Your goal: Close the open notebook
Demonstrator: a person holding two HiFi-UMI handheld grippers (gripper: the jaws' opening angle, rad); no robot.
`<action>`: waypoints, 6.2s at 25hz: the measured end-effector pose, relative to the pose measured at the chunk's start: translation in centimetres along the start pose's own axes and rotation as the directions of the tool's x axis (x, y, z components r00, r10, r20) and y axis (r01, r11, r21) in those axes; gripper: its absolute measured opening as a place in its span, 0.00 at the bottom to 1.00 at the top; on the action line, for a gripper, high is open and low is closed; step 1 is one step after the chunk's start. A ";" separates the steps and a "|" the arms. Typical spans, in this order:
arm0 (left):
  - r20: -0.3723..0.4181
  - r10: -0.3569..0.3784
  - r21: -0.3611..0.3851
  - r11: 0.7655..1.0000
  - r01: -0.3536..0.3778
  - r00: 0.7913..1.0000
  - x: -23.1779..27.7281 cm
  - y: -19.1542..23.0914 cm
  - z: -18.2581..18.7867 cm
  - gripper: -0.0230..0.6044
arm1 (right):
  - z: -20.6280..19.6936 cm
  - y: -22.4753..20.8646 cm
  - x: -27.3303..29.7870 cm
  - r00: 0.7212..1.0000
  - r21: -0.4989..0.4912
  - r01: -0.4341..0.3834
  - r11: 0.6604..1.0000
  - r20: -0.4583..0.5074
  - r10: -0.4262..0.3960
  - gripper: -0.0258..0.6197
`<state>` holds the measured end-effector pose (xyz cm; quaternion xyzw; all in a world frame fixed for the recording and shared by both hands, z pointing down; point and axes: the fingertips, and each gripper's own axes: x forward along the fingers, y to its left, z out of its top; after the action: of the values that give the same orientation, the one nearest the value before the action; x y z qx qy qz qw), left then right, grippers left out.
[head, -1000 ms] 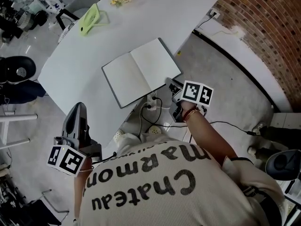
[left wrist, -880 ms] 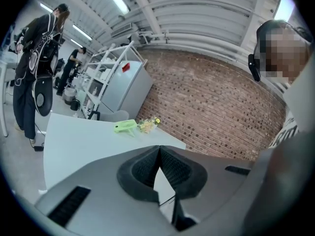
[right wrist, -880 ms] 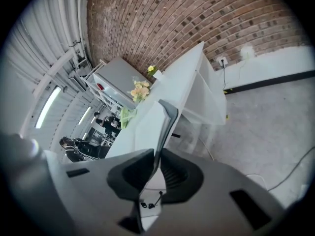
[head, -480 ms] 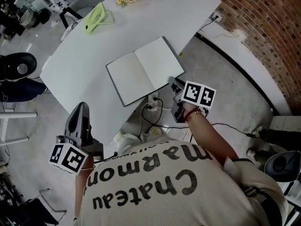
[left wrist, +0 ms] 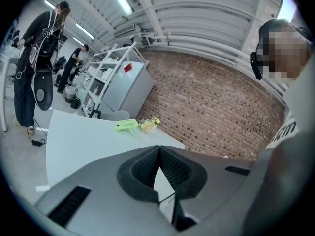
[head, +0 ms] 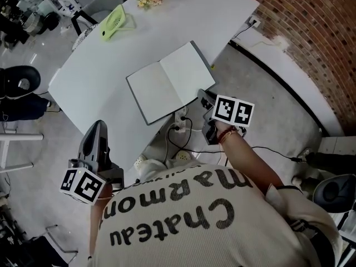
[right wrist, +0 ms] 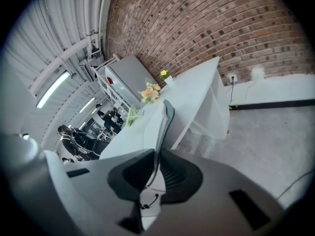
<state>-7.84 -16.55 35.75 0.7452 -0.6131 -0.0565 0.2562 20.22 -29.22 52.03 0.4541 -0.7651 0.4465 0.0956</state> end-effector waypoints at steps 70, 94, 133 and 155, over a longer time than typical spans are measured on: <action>-0.053 -0.073 -0.048 0.996 0.071 0.996 -3.3 5.9 0.6 0.04 | -3.2 8.6 -0.7 0.995 -0.433 0.084 0.897 0.090 -0.050 0.09; -0.103 -0.188 -0.024 0.982 0.186 0.977 -1.7 10.1 4.2 0.04 | -5.4 10.8 0.4 0.976 -0.410 0.212 0.887 0.130 -0.173 0.12; -0.117 -0.205 -0.065 0.978 0.198 0.972 -1.7 18.4 6.0 0.04 | -11.1 12.7 4.7 0.938 -0.559 0.302 0.772 0.028 -0.347 0.15; -0.099 -0.244 -0.082 0.968 0.236 0.965 -1.4 24.7 8.8 0.04 | -12.4 14.2 7.5 0.882 -0.574 0.397 0.716 0.024 -0.471 0.17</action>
<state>-33.55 -20.85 39.03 0.8066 -0.5012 -0.0677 0.3060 1.61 -21.55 54.96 0.5433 -0.7262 0.1926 0.3747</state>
